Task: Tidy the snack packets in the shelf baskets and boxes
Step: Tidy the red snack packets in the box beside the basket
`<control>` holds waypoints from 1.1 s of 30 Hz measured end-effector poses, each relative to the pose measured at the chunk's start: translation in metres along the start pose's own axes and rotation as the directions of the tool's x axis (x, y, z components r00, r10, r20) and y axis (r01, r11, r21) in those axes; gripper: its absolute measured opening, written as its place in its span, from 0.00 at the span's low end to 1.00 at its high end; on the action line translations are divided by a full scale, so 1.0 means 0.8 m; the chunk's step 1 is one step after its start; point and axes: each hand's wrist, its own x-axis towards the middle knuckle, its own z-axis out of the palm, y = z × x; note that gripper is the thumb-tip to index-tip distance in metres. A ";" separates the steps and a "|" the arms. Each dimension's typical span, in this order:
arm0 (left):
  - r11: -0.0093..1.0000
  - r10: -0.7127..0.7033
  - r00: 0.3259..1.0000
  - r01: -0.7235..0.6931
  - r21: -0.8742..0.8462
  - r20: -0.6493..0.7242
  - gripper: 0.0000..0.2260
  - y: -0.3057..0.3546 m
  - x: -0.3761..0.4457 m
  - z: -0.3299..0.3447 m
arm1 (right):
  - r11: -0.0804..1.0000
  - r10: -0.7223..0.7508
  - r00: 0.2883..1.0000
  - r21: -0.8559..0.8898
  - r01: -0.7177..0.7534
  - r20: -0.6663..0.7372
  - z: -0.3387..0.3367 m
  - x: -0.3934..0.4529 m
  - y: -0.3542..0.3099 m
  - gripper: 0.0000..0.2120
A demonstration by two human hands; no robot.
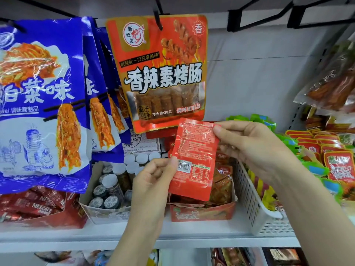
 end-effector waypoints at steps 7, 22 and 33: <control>0.882 -0.232 0.825 0.401 -0.246 0.515 0.27 0.006 -0.007 -0.002 | 0.954 -0.032 0.976 0.297 -0.034 0.214 0.008 0.003 0.005 0.09; 0.989 0.125 0.992 -0.123 0.085 -0.023 0.10 -0.009 0.007 -0.003 | 0.983 0.119 0.989 0.126 -0.130 0.092 -0.001 0.003 0.001 0.16; 0.682 0.389 0.912 -0.380 0.624 0.131 0.10 -0.018 0.032 -0.023 | 0.675 -0.573 0.761 -0.702 0.226 -0.306 -0.027 0.015 0.011 0.04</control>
